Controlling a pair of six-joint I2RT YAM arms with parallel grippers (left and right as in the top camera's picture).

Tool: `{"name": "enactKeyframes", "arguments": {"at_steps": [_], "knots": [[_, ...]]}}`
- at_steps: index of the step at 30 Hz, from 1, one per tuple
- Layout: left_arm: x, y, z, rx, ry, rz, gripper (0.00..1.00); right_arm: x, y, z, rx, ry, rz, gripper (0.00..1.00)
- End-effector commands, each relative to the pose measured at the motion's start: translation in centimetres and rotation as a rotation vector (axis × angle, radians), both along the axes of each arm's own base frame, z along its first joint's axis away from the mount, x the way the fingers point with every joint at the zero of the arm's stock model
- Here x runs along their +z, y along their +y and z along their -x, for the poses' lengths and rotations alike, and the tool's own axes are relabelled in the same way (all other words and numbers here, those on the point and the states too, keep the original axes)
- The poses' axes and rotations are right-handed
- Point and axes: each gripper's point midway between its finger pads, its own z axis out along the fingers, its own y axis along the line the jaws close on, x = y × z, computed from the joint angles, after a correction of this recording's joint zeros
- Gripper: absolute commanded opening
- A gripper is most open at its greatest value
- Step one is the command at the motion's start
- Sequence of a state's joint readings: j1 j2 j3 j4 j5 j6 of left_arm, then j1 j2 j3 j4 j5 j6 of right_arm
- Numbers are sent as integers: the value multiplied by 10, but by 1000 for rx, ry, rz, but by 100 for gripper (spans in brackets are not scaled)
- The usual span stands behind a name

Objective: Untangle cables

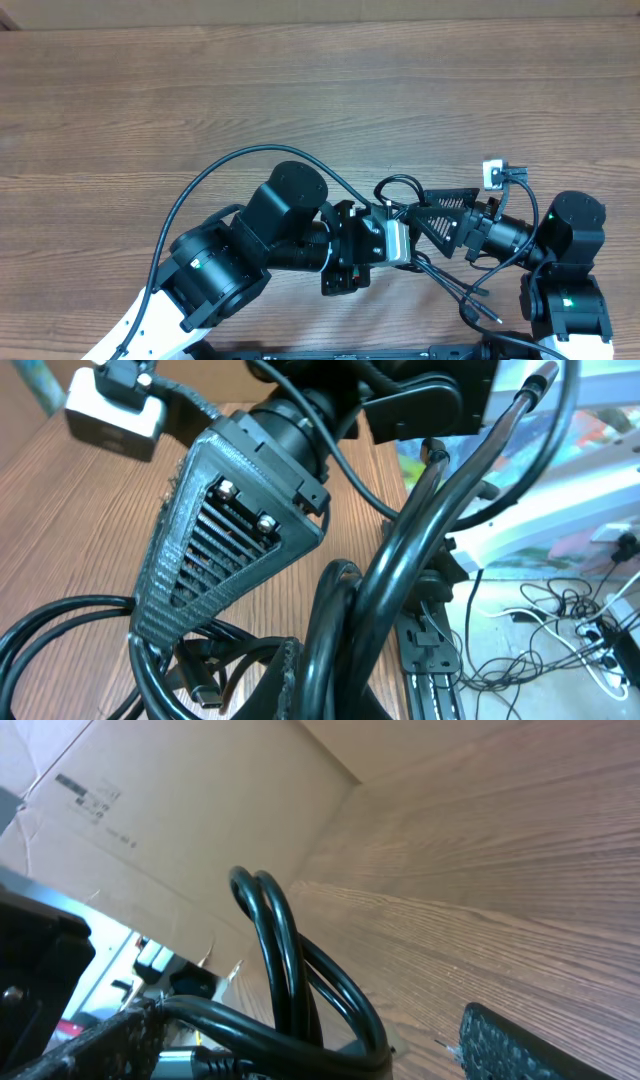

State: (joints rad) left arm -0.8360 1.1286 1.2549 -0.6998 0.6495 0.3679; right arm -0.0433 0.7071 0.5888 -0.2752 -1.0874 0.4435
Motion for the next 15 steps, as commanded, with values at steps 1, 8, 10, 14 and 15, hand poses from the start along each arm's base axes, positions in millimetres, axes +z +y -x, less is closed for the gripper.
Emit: {"name": "enactKeyframes", "arguments": {"at_steps": [1, 8, 10, 14, 15], "knots": [[17, 0, 9, -71, -62, 50, 4, 10, 4, 7, 53, -65, 1, 92], [12, 3, -15, 48, -126, 6, 4, 18, 12, 23, 169, -156, -5, 83], [15, 1, -17, 50, -137, 18, 4, 19, 12, 24, 175, -157, -7, 64], [16, 1, -25, 89, -148, 19, 4, 19, 12, 24, 175, -157, -8, 33], [15, 3, -30, 126, -145, 9, 4, 19, 12, 24, 175, -157, -8, 28]]}}
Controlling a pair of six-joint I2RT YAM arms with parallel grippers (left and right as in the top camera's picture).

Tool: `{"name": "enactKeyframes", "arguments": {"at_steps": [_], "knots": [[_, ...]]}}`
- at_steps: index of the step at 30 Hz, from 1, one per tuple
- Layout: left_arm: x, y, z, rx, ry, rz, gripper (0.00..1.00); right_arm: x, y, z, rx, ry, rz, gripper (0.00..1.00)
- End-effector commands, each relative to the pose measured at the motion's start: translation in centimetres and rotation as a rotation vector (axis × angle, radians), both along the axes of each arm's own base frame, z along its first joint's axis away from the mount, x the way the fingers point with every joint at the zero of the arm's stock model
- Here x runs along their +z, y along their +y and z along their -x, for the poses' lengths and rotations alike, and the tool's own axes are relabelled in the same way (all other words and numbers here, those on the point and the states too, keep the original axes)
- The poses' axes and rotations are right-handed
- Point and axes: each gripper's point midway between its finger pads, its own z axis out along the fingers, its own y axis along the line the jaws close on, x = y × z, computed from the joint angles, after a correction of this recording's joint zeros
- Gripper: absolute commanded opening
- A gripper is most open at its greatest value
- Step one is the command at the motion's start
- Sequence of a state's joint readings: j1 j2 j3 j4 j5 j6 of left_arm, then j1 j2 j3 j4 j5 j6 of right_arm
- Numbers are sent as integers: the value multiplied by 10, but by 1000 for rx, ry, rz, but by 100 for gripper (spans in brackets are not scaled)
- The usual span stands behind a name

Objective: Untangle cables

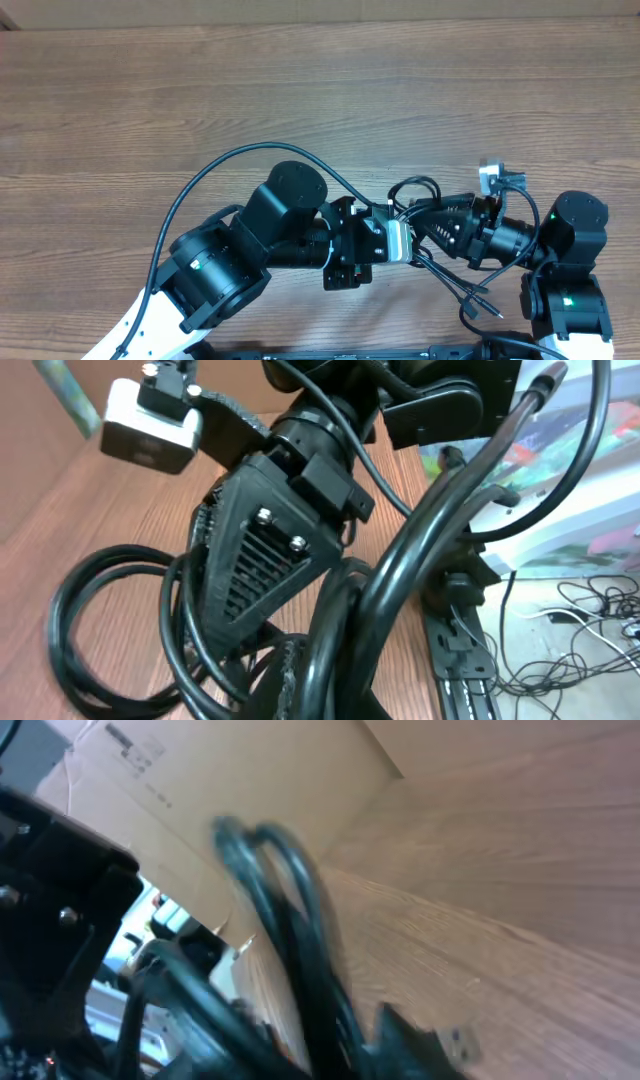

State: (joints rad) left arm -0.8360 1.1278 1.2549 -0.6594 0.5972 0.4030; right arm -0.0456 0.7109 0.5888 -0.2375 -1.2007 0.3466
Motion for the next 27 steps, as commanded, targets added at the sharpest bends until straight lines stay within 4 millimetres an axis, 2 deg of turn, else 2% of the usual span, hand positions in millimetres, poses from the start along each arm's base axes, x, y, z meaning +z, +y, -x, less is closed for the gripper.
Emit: {"name": "enactKeyframes", "arguments": {"at_steps": [1, 3, 5, 9, 10, 11, 12, 13, 15, 16, 17, 19, 22, 23, 24, 27], "knots": [[9, 6, -25, 138, -55, -7, 4, 9, 4, 10, 59, -33, -12, 24], [8, 9, -33, 205, -34, -17, 4, 9, 4, 10, 58, -33, -12, 15], [6, 13, -41, 270, -7, -23, 4, 8, 4, 9, 51, -32, -10, 11], [5, 16, -49, 346, 33, -22, 20, 4, -1, -2, -23, 21, -7, 5], [5, 16, -49, 350, 43, -20, 31, 0, -4, -8, -71, 62, -8, 4], [5, 16, -49, 353, 49, -19, 37, -3, -6, -12, -100, 86, -5, 4], [5, 16, -49, 358, 59, -17, 58, -6, -8, -15, -129, 112, -3, 4], [5, 16, -49, 361, 66, -15, 68, -11, -12, -19, -164, 135, 8, 4], [4, 17, -48, 364, 74, -18, 81, -14, -13, -21, -184, 148, 14, 4], [3, 17, -48, 365, 75, -21, 93, -15, -14, -22, -195, 159, 13, 4], [2, 17, -48, 365, 77, -23, 100, -16, -15, -23, -202, 166, 11, 4], [1, 18, -48, 368, 85, -26, 100, -17, -17, -26, -225, 190, 6, 4], [-3, 28, -63, 513, 139, -33, 100, -17, -17, -26, -228, 197, 3, 4], [-6, 36, -72, 599, 157, -38, 100, -17, -17, -26, -228, 197, 3, 4], [-11, 51, -86, 755, 201, -39, 100, -17, -17, -26, -228, 198, 3, 4], [-21, 79, -103, 1041, 336, 8, 100, -17, -17, -26, -228, 196, 3, 4]]}}
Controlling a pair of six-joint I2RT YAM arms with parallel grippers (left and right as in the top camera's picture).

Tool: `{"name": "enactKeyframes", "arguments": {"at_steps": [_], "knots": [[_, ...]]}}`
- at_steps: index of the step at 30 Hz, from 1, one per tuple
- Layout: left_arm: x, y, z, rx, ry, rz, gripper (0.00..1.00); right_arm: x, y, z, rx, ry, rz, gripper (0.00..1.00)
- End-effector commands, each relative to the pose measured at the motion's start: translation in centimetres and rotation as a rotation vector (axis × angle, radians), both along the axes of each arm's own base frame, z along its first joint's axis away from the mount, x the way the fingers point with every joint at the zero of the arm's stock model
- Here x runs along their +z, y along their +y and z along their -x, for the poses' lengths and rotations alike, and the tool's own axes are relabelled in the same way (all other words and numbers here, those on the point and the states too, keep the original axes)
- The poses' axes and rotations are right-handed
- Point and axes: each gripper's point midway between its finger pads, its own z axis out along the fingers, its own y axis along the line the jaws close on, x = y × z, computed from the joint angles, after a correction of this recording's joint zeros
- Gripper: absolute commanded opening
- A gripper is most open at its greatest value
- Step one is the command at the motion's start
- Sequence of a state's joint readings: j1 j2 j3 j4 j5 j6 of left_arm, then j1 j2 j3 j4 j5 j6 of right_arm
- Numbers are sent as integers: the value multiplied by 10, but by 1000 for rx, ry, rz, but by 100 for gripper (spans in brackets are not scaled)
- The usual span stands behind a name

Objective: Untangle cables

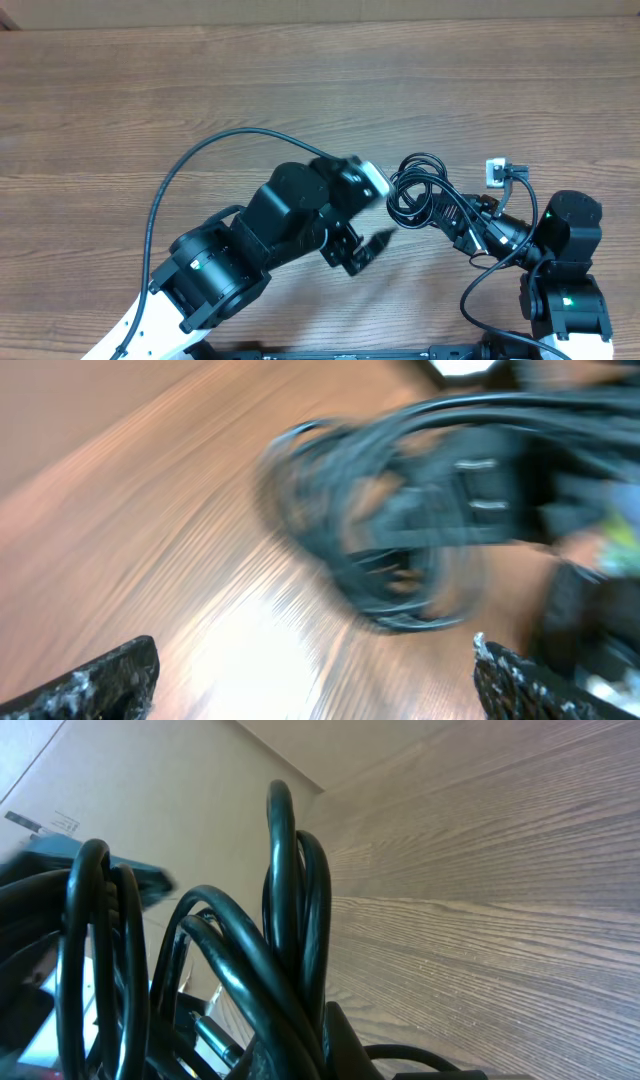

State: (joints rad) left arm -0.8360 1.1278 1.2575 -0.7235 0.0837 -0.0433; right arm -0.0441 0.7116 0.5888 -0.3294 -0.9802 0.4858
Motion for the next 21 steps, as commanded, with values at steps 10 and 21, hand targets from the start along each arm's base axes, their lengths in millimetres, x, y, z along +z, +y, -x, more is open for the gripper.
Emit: {"name": "enactKeyframes", "arguments": {"at_steps": [10, 21], "knots": [[20, 12, -22, 375, 220, 279, 100, 8, 1, 1, 0, -23, -2, 4], [37, -8, -15, 214, 156, 305, 97, 11, 4, 5, 37, -39, -11, 4]]}}
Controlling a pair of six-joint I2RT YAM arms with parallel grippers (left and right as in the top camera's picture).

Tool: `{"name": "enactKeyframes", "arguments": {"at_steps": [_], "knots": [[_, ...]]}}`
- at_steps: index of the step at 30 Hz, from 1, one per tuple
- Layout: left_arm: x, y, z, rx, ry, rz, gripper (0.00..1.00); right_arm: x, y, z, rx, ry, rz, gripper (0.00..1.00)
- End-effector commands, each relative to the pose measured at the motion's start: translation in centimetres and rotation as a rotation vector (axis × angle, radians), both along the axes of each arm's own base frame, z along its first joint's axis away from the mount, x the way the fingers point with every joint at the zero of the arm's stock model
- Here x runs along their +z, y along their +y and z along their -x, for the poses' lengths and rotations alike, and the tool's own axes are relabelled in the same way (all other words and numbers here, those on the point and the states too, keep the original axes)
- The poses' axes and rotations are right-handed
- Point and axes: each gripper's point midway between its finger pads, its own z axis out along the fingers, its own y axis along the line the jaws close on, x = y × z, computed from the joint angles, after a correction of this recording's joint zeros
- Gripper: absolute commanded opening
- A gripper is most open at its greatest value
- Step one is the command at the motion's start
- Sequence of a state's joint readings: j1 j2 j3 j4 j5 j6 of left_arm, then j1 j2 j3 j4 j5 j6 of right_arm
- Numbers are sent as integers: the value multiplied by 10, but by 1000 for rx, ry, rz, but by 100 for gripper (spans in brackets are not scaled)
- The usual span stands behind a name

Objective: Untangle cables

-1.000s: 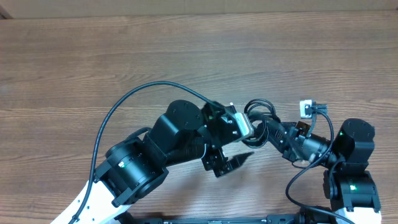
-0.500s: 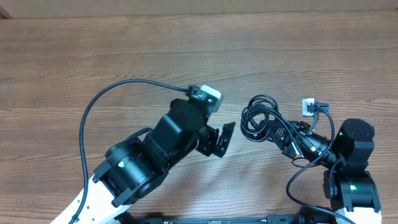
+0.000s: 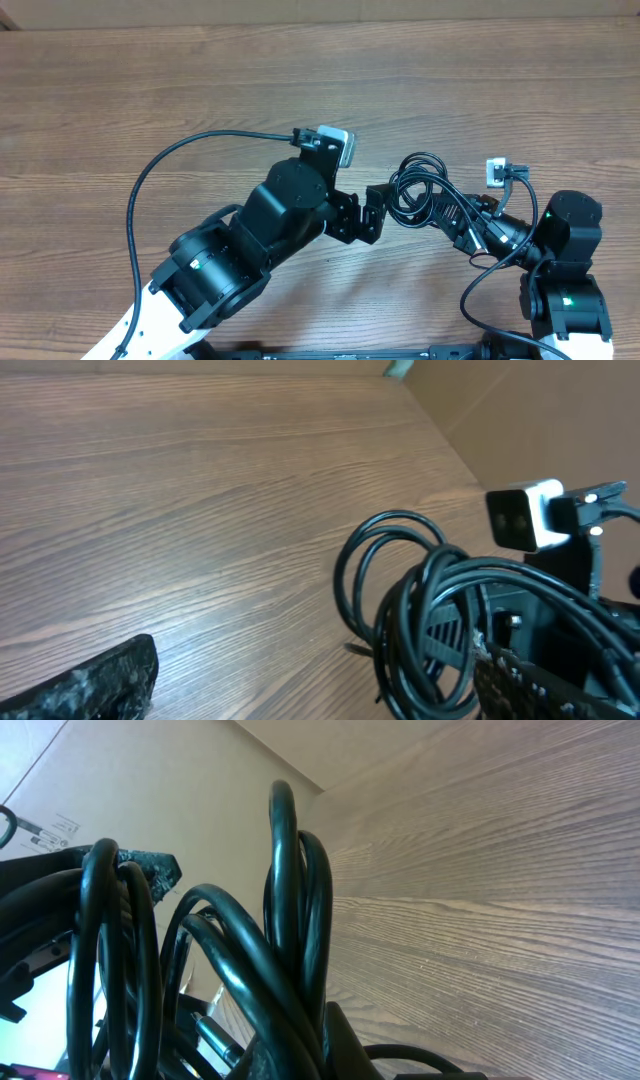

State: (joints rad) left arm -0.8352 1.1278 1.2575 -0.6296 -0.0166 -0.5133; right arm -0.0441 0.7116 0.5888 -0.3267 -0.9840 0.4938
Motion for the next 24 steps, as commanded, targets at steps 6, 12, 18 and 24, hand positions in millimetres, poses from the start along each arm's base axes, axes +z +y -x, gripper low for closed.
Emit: {"name": "enactKeyframes", "arguments": {"at_steps": [6, 12, 18, 24], "knots": [[26, -32, 24, -316, -160, 11, 89, 18, 9, 12, 97, -96, -15, 4], [13, -41, 23, -347, -121, 0, 84, 19, 9, 12, 98, -96, -15, 4], [5, -52, 26, -405, -96, 4, 37, 18, 9, 11, 96, -96, -14, 4], [4, -52, 26, -409, -100, -2, 4, 11, 4, 4, 37, -65, 7, 4]]}}
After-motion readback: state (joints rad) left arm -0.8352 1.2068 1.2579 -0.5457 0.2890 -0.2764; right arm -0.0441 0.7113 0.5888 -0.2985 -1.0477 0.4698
